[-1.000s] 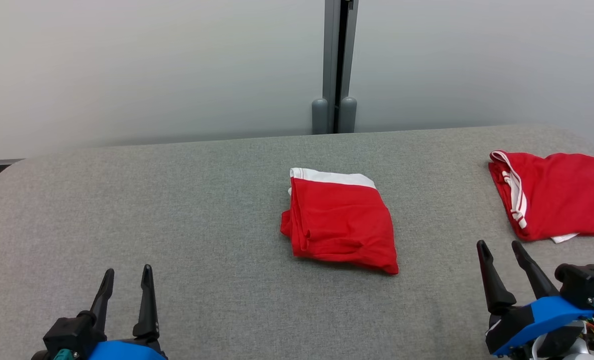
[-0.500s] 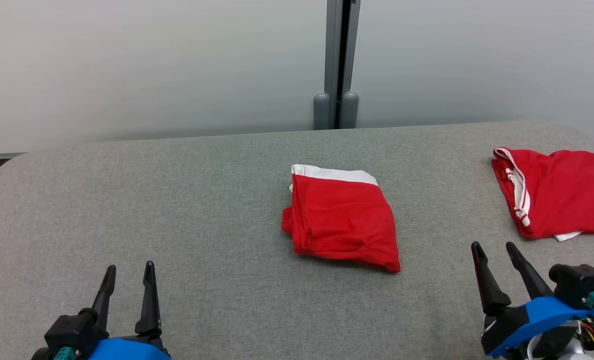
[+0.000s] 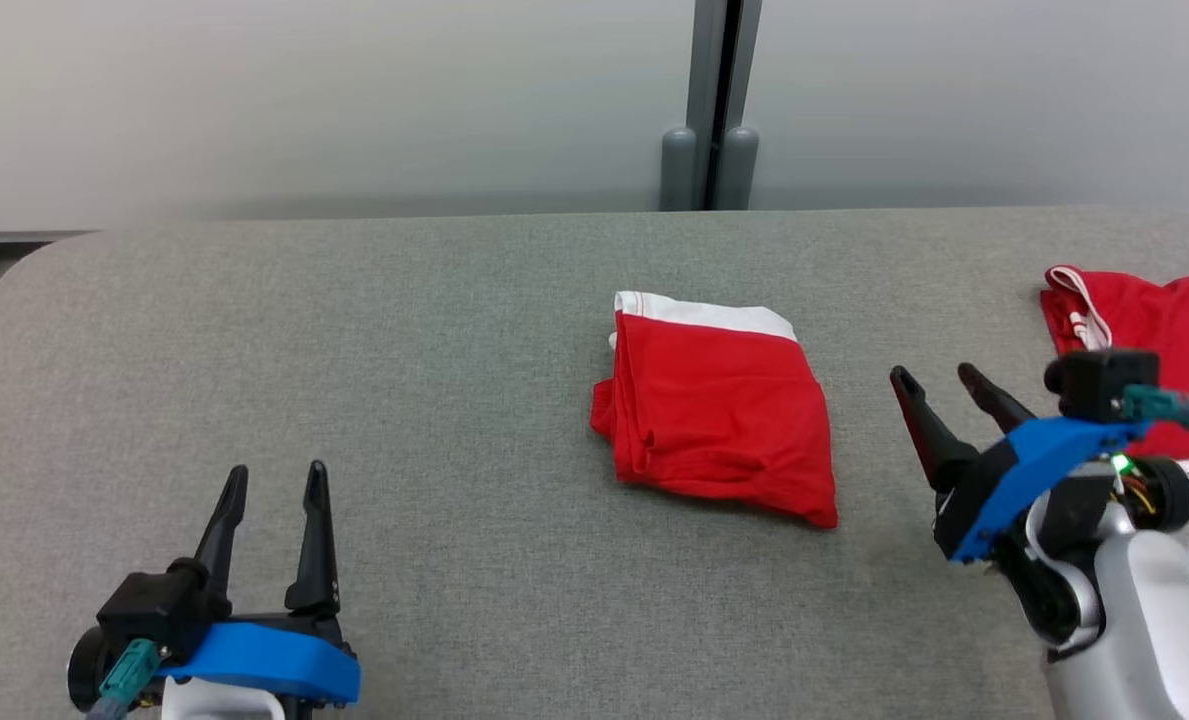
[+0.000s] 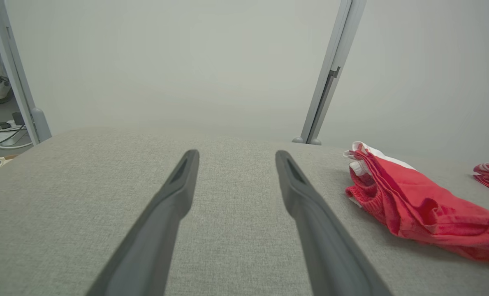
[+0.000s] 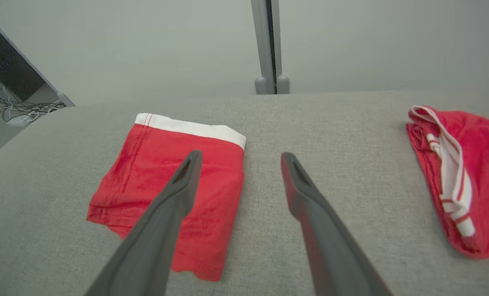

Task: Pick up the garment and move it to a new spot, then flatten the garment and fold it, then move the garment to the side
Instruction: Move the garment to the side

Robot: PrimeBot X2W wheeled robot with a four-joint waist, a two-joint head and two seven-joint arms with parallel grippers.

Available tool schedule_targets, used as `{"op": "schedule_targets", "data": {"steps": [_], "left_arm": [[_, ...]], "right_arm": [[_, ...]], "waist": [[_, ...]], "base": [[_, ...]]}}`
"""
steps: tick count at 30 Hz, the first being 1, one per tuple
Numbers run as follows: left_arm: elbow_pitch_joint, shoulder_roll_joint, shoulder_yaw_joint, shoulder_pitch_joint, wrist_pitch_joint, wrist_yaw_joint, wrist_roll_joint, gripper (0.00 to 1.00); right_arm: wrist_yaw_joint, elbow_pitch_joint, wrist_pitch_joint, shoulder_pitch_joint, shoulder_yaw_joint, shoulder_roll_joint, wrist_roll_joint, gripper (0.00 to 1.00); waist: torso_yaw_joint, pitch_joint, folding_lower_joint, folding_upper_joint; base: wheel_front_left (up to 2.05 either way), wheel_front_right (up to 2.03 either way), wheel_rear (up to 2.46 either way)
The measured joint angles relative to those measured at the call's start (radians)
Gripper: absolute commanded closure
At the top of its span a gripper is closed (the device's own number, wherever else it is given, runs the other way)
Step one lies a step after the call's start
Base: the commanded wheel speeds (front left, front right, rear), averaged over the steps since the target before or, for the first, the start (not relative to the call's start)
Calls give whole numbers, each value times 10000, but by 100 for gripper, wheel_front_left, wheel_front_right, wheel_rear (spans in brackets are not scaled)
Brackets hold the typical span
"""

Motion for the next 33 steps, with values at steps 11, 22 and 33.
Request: {"op": "schedule_targets", "data": {"steps": [11,22,33], "left_arm": [[19,10,-441,-931,-13,-188,128,0],[422,-35,-631,-1424,-194,-332,123,0],[713,-84,-500,-1509,-293,-362,82,0]], "right_arm": [[-2,4023,2420,-3079,-872,527,-546,0],[-2,7287,2366,-4803,-1693,610,-1131,0],[0,8149,1816,-5477,573,562,-803,100]], "waist": [[639,843,0,0],[1228,1537,-1,0],[1018,1643,-2,0]], "base": [[0,0,0],[0,0,0],[0,0,0]]}}
